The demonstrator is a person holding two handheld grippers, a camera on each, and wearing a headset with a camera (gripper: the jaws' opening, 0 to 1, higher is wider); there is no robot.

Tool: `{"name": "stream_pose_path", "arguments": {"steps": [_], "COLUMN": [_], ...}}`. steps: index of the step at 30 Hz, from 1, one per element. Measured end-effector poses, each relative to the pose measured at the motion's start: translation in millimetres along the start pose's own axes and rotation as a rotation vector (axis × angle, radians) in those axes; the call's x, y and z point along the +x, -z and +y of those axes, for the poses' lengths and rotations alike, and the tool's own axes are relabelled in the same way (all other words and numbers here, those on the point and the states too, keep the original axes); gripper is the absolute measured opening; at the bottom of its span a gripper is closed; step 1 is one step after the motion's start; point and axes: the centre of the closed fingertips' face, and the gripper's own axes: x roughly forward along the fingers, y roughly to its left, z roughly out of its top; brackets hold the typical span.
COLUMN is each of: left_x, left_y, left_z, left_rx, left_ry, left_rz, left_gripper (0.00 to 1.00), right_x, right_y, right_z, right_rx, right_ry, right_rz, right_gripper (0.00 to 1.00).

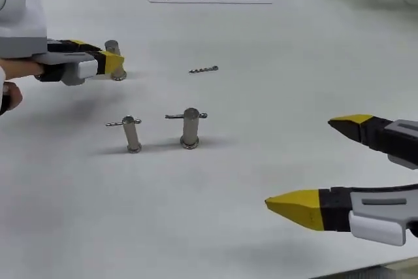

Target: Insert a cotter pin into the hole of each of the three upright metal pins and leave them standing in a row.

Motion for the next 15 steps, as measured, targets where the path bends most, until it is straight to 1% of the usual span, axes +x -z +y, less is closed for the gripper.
{"name": "stream_pose_path", "arguments": {"steps": [1, 3, 6, 11, 12, 14, 15], "left_x": [1.9, 3.4, 6.2, 10.0, 10.7, 11.4, 11.3], "left_y": [-0.1, 0.7, 0.7, 1.4, 2.7, 4.5, 5.9], "left_z": [0.0, -5.9, -6.2, -8.0, -10.7, -12.1, -12.8], "left_rx": [0.020, 0.033, 0.042, 0.057, 0.066, 0.085, 0.097], "left_ry": [0.004, 0.002, 0.006, 0.012, 0.011, 0.007, 0.003], "left_rz": [-0.001, 0.004, 0.002, 0.004, 0.012, 0.022, 0.027], "left_gripper": [0.15, 0.13, 0.10, 0.11, 0.11, 0.10, 0.10], "right_x": [-0.6, -1.6, -2.2, -2.8, -2.9, -3.4, -4.0], "right_y": [0.8, 2.1, 3.3, 3.8, 4.5, 5.3, 5.7], "right_z": [-0.5, -1.3, -1.1, -0.4, -0.5, -0.6, -2.6], "right_rx": [0.007, 0.017, 0.019, 0.027, 0.028, 0.028, 0.036], "right_ry": [0.003, 0.008, 0.012, 0.016, 0.016, 0.018, 0.028], "right_rz": [0.000, 0.002, 0.008, 0.010, 0.013, 0.017, 0.014], "right_gripper": [0.90, 0.90, 0.90, 0.89, 0.89, 0.87, 0.86]}}
